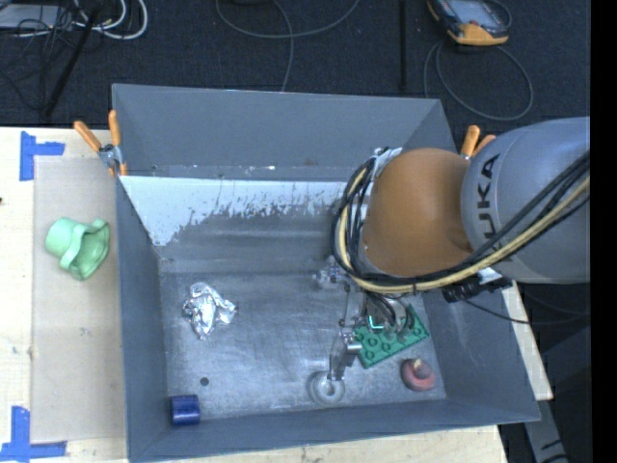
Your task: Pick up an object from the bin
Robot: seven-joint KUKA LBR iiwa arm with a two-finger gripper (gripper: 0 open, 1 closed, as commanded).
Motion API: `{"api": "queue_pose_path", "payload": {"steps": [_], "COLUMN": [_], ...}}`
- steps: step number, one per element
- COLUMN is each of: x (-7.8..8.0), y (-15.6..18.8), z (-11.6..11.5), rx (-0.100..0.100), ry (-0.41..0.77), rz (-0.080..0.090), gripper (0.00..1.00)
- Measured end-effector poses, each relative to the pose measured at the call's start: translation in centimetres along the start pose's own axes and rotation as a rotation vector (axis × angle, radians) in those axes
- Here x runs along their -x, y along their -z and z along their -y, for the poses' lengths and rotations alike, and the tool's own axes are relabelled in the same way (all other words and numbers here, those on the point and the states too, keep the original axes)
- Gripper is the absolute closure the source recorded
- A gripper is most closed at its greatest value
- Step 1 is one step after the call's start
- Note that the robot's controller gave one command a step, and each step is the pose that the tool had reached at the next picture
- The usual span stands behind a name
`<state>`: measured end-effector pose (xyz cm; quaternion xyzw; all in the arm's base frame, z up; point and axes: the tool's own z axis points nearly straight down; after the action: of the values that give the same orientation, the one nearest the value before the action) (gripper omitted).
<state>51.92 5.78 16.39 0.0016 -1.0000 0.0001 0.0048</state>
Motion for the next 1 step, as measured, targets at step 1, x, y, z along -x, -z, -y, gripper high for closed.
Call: {"api": "queue_pose_path", "payload": {"steps": [1], "x": [-2.6], "y": [-5.7], "z": [7.77], "rx": [-0.002], "ry": [0.133], "rz": [0.001], "gripper": [0.0]}}
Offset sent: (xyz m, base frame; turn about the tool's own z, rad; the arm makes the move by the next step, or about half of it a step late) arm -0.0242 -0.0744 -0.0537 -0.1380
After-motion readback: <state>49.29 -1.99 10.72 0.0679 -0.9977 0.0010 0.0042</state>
